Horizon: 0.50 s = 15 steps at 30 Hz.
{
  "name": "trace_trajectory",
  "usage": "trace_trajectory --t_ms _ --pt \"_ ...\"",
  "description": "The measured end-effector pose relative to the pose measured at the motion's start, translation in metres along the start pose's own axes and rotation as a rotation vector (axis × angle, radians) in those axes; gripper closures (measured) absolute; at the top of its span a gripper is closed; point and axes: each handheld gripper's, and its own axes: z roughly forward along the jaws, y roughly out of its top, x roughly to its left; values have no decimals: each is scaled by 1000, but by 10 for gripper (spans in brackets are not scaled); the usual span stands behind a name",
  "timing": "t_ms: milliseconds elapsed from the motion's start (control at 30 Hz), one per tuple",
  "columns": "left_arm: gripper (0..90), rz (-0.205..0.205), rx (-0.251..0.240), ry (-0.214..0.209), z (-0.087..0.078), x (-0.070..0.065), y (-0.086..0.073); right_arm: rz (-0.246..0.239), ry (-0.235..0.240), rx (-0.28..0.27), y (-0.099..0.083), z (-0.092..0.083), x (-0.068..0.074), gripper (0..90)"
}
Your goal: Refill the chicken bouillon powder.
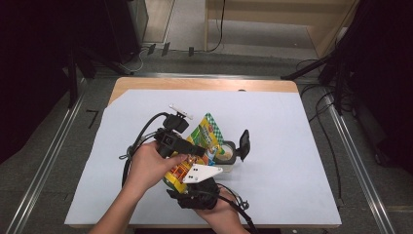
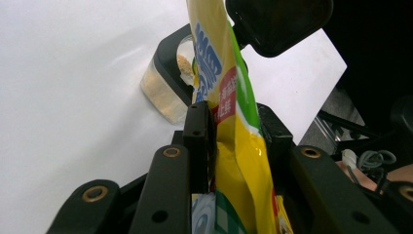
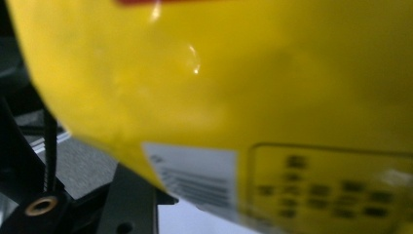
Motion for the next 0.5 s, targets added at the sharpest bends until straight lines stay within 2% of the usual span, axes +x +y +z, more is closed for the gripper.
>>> trace_trajectory --t_ms 100,167,400,500 --pt "724 -4 0 -2 0 1 0 -32 -10 7 0 2 1 517" --pt "726 -8 0 -4 0 1 0 -33 -6 8 0 1 2 524" --pt "733 -11 4 -3 -1 2 0 -83 -19 26 1 2 4 514" --pt "735 -14 4 -15 -1 2 1 -93 -19 27 2 1 5 566"
